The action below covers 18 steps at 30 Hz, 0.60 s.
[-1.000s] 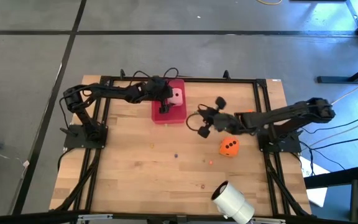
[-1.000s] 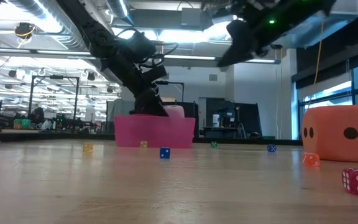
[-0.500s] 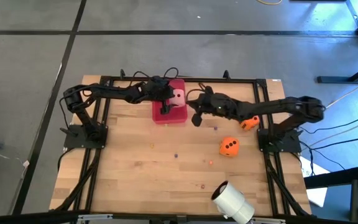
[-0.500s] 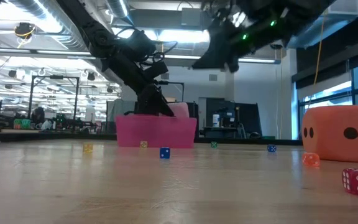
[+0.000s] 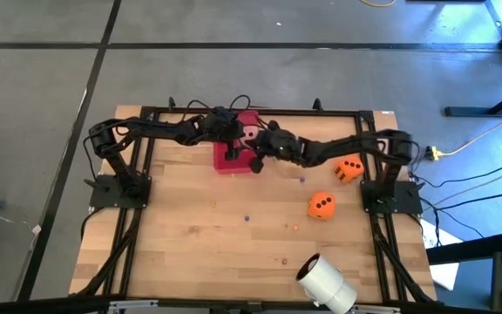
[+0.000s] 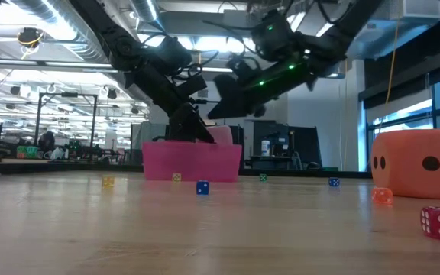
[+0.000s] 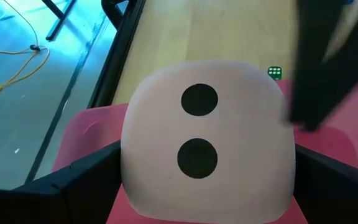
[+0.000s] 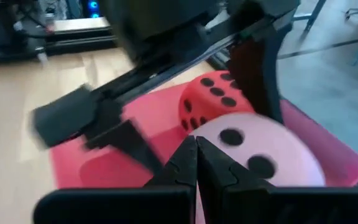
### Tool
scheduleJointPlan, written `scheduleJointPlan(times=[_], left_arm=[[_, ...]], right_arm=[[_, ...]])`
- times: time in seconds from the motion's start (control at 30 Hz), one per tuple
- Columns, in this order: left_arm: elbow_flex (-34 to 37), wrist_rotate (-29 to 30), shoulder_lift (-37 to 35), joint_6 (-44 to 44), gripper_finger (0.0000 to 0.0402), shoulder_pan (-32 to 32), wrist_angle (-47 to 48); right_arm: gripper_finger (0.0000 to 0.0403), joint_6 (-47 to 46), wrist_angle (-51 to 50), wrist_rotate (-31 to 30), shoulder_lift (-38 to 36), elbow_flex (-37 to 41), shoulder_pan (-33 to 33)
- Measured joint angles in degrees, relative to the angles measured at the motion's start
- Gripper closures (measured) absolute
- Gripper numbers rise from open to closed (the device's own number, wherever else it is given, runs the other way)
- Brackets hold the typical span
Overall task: Pick & Place Dice
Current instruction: Put the big light pink dice into the red bin
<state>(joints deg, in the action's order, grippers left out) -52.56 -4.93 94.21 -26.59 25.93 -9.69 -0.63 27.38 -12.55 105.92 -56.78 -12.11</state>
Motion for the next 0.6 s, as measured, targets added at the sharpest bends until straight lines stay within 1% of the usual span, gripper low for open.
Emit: scheduleJointPlan(times=[0.17, 0.33, 0.6], left_arm=[[0.0, -0.02, 0.0, -0.04, 0.0002, -0.02, 0.0], [0.0, -0.04, 0.02, -0.1, 0.0002, -0.06, -0.02], [0.12, -0.02, 0.23, -0.71, 0.0002, -0.07, -0.59]], right_arm=[[0.0402, 0.01, 0.07, 0.15, 1.7, -3.6, -1.28], [0.0402, -3.12, -2.53, 3.63, 2.88, -3.82, -2.63], [0.0402, -6.4, -3.22, 4.65, 6.39, -3.83, -3.93]])
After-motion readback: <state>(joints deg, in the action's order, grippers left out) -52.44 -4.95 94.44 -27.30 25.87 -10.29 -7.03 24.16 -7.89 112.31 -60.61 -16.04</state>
